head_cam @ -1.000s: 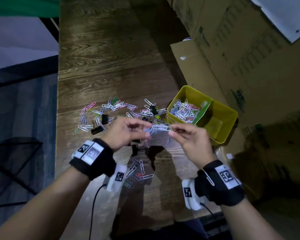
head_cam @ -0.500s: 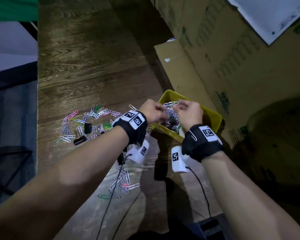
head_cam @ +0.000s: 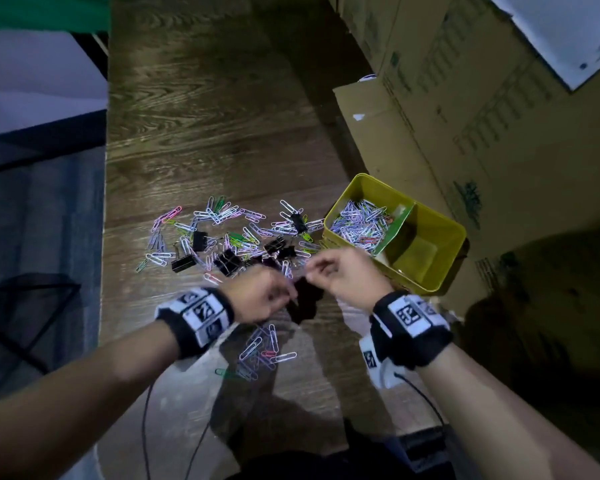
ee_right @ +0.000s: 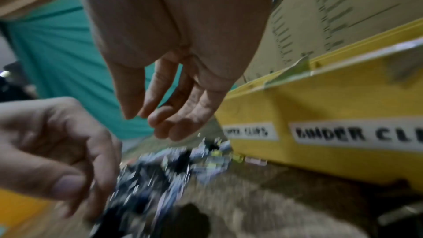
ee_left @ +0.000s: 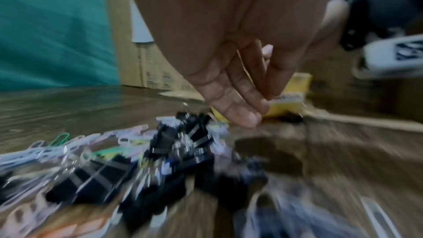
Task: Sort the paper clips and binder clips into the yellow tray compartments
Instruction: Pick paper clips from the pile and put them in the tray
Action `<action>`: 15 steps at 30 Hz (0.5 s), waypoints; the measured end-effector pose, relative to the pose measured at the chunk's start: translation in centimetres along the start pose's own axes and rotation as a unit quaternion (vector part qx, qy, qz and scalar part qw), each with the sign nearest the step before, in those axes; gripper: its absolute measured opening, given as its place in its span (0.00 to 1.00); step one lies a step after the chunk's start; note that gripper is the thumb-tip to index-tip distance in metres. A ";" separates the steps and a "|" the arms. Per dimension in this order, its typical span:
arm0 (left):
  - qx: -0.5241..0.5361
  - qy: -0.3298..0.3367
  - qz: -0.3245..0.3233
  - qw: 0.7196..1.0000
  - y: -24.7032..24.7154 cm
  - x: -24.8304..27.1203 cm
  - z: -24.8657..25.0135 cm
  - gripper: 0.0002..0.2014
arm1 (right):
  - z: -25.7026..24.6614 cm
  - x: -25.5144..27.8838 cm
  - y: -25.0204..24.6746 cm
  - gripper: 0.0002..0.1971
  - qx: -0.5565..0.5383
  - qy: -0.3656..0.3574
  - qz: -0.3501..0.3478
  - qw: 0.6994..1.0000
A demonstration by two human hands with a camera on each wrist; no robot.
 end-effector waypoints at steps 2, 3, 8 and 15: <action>-0.075 0.058 -0.037 0.995 3.4 2.5 -0.4 0.15 | 1.1 1.5 3.7 0.07 0.067 0.017 -0.104 0.992; -0.129 0.080 -0.036 0.988 5.0 3.5 -0.8 0.18 | 1.7 2.3 5.4 0.10 0.111 0.027 -0.147 0.983; -0.301 0.101 -0.007 0.948 8.9 6.9 -1.6 0.24 | 4.4 5.3 11.4 0.29 0.251 0.037 -0.195 0.948; -0.304 0.064 -0.027 0.950 9.3 11.5 -4.2 0.36 | 4.9 7.0 15.9 0.40 0.299 0.012 -0.169 0.939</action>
Point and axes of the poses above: each hand's wrist, its own x-axis away from the middle knuckle, its own y-axis out of the palm, z = x × y, the point moved 5 cm from there along -x, towards the middle knuckle, and after that the axes turned 6 degrees about -x, right-handed, at the moved point
